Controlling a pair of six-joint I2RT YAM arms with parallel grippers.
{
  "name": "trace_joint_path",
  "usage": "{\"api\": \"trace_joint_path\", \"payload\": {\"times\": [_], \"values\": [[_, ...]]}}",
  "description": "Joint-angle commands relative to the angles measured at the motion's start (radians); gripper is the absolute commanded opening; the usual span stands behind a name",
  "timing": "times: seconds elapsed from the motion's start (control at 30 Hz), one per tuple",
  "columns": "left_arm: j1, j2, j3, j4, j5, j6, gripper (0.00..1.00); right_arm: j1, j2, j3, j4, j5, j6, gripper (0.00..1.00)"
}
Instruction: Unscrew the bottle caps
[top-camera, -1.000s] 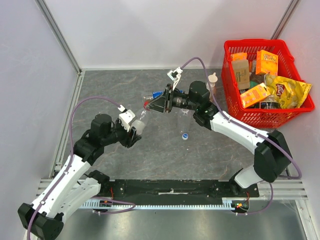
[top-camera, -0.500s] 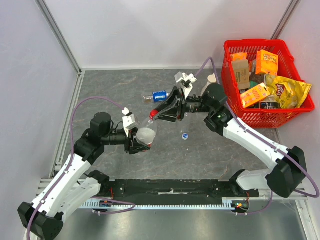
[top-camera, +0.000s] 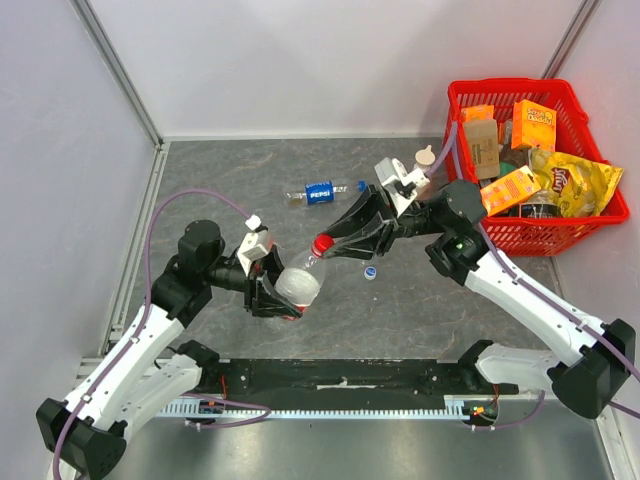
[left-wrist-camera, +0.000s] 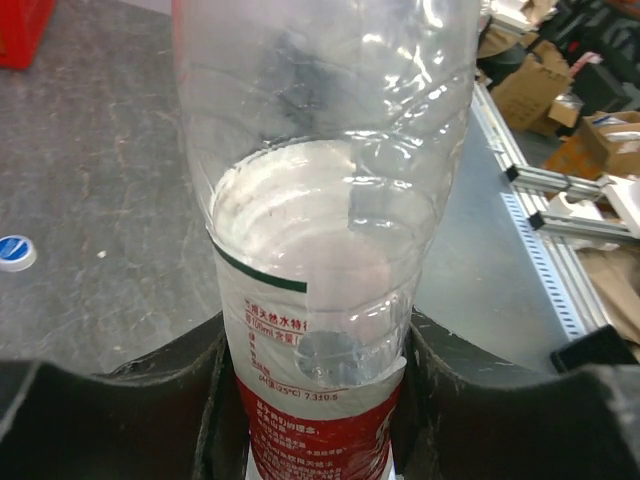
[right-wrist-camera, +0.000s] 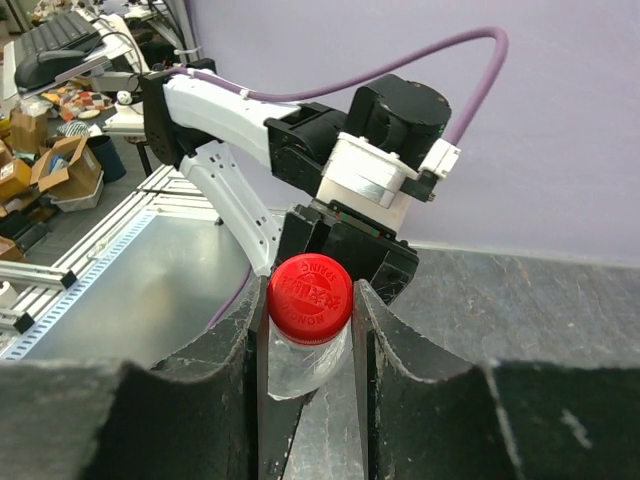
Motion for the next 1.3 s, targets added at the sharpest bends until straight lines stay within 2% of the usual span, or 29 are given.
{"api": "trace_joint_path", "payload": {"times": [0.0,0.67,0.93,1.27], "values": [[0.002,-0.01,0.062,0.158,0.146,-0.126,0.25,0.006,-0.035,-0.021,0.027,-0.106,-0.017,0.0],[0.0,0.007,0.047,0.162,0.249,-0.148,0.21,0.012,-0.066,-0.046,0.144,-0.154,0.026,0.0],[-0.003,-0.002,0.033,0.162,0.276,-0.146,0.14,0.012,-0.096,-0.041,0.151,-0.177,0.014,0.0],[-0.002,-0.013,0.018,0.16,0.281,-0.148,0.12,0.012,-0.119,-0.041,0.136,-0.169,0.006,0.0]]}}
